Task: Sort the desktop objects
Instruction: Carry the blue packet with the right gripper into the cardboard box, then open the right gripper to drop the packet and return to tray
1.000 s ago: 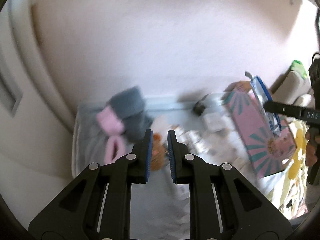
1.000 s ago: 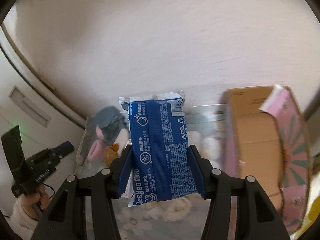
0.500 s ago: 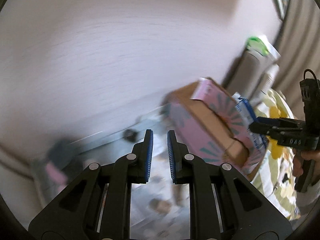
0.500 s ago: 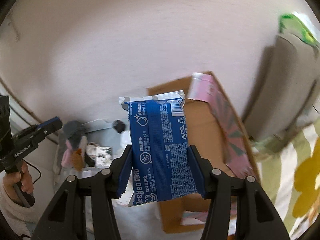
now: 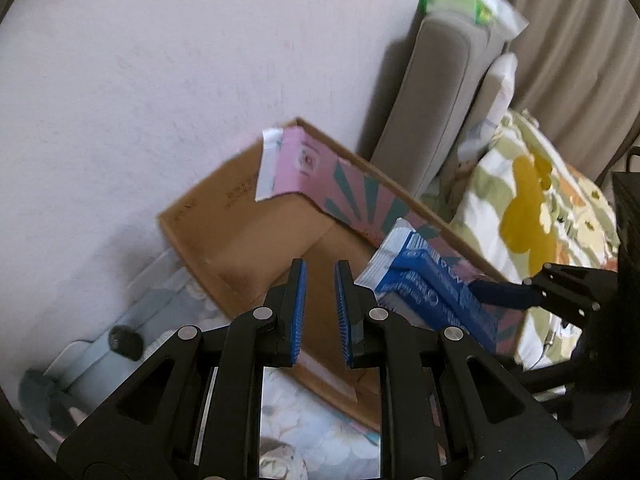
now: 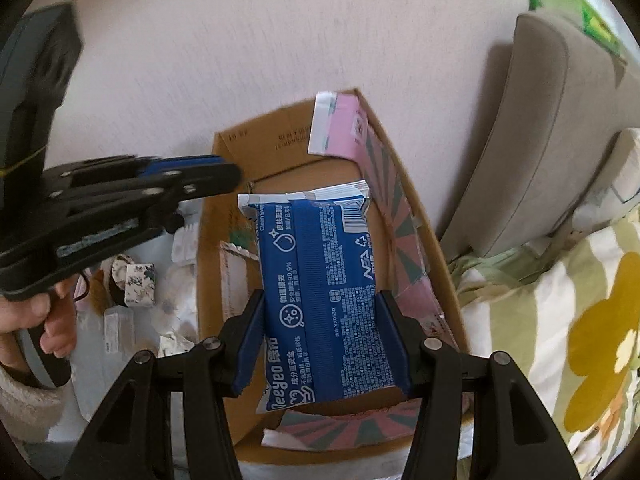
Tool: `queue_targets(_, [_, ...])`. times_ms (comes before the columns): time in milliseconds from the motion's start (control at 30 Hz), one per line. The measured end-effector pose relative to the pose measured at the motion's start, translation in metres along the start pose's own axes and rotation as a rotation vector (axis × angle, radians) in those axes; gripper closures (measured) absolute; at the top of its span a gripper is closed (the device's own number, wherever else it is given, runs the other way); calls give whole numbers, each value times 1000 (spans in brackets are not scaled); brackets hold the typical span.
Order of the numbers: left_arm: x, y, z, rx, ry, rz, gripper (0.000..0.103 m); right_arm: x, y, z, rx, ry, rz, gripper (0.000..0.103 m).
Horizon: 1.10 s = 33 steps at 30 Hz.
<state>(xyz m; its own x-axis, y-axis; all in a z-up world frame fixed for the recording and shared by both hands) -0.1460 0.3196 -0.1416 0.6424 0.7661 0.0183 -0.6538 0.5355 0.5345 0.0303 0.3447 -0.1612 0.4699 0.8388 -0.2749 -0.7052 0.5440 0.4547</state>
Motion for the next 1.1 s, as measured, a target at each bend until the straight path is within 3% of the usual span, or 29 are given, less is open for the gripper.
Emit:
queue_targets(267, [4,2,-34,-56,28,-12,90,11,-1,-21,-51,-12,24,52])
queue_targets(367, [2,3,-42,-89,14,28,89,12,-2,-25,-61,-22,27,50])
queue_targets(433, [-1,2,-45,-112,-9,62,88,12,-2,-23,-50,-2,18,38])
queue_targets(467, [-1,2,-44,-107,-7,65,86,13,-2,-21,-39,5,11,23])
queue_targets(533, [-1,2,-41,-93,10,58,62,13,-3,-11,6,8,-5,15])
queue_targets(567, [-1,2,-40,-93,12,55,4,14,-3,-9,13,9,-12,14])
queue_targets(667, [-2,0,-28,-49,-1,61,0,13,-4,1,36,6,-22,14])
queue_targets(767, [-4,-1,-17,-54,-7,71,0,8,-5,11,65,-10,-12,0])
queue_targets(867, [-7,-5,0,-28,-7,83,0,0,-5,20,83,-21,-6,0])
queue_targets(1033, [-14,-17,42,34,8,91,0,-25,-4,37,110,-142,87,0])
queue_targets(1100, [-20,-22,56,49,34,87,0,-36,-3,47,131,-136,121,0])
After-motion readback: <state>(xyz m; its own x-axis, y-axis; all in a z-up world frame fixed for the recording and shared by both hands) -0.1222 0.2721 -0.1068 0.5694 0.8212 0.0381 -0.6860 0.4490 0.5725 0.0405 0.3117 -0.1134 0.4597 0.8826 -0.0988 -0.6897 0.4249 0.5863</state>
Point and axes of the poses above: each gripper's, at about its wrist camera, not at the fingertips, and z roughly against the way its jaws point, x to its right, y to its top, the point moved 2 cm from there along -z, roughly the way its jaws point, and after that the axes turned 7 degrees about y, right-handed, at the moved point
